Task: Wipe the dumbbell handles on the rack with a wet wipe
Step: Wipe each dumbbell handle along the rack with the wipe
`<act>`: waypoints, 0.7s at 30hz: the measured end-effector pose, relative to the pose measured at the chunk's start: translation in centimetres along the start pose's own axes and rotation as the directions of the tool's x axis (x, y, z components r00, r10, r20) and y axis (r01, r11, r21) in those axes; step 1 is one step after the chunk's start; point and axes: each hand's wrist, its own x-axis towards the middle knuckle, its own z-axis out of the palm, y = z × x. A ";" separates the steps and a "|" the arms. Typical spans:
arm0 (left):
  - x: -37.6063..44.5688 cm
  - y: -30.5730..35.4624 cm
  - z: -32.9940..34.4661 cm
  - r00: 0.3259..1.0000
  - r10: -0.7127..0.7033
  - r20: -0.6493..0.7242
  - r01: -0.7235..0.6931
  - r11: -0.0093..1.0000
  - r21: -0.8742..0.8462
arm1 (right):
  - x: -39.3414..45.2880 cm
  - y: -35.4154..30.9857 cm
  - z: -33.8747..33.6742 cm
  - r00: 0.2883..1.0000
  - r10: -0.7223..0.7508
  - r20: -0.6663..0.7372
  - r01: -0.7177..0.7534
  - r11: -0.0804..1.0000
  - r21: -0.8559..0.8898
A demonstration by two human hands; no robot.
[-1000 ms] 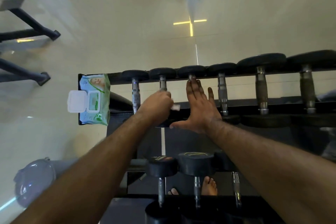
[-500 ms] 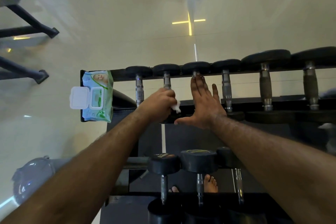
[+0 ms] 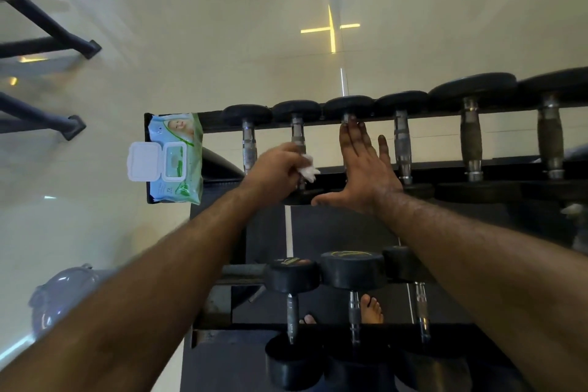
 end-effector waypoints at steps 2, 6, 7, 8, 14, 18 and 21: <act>-1.0 -0.8 -0.9 0.984 -0.028 0.178 0.033 0.999 -0.026 | 0.0 0.0 0.0 1.000 -0.001 -0.005 0.001 1.000 0.006; -1.0 -1.7 -1.9 0.952 -0.260 -0.158 0.221 0.948 -0.231 | -0.1 0.0 0.1 1.000 -0.009 -0.018 0.009 1.000 0.018; -0.5 -1.6 -1.8 0.893 -0.325 -0.311 0.254 0.935 -0.248 | -0.1 0.0 0.2 1.000 -0.008 -0.024 0.008 1.000 0.019; 0.1 -1.2 -1.6 0.826 -0.367 -0.428 0.291 0.928 -0.233 | -0.1 -0.1 0.2 1.000 -0.005 -0.029 0.006 1.000 0.022; 2.2 1.5 1.2 0.797 -0.432 -0.422 0.331 0.897 -0.293 | -0.1 -0.1 0.2 0.999 -0.004 -0.041 0.006 0.999 0.033; -1.4 0.9 1.2 0.908 -0.370 -0.196 0.358 0.929 -0.094 | -0.1 0.0 0.3 0.999 -0.008 -0.048 0.010 0.999 0.043; -2.6 0.9 -0.5 0.965 -0.253 0.067 0.243 0.962 0.125 | -0.1 0.0 0.3 0.998 -0.012 -0.060 0.015 0.999 0.043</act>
